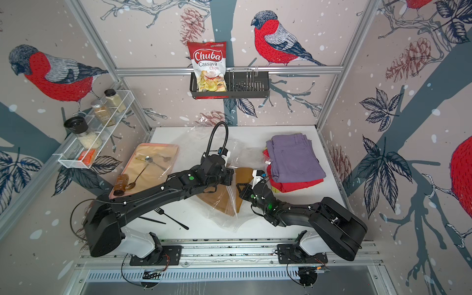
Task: Take the trousers out of the vacuum bag
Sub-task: Take out the trousers from the vacuum bag.
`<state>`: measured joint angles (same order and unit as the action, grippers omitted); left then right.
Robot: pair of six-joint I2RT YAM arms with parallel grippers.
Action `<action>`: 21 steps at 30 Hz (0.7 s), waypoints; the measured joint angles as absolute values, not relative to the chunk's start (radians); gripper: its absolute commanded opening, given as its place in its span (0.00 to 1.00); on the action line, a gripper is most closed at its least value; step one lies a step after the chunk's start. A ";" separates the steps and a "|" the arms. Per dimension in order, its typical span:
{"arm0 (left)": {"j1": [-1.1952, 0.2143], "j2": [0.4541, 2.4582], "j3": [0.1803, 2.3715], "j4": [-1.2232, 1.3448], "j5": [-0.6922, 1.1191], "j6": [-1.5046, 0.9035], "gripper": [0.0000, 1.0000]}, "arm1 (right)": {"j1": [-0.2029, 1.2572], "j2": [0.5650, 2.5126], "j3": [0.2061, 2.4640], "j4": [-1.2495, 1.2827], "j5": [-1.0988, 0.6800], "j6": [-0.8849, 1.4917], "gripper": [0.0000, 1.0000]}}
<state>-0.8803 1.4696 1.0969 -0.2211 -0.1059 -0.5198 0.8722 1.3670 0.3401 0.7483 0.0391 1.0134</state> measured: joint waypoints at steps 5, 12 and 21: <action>-0.880 1.465 1.085 -0.215 -0.106 -0.519 0.00 | 0.889 1.326 0.334 0.695 0.064 1.001 0.02; -0.880 1.478 1.082 -0.207 -0.106 -0.519 0.00 | 0.895 1.323 0.338 0.672 0.074 0.994 0.02; -0.880 1.478 1.057 -0.199 -0.107 -0.527 0.00 | 0.902 1.352 0.382 0.651 0.073 0.968 0.01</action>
<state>-0.8799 1.4784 1.0569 -0.1989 -0.1074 -0.5270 0.9024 1.3521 0.3820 0.6506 0.0727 0.9676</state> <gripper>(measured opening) 0.054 0.132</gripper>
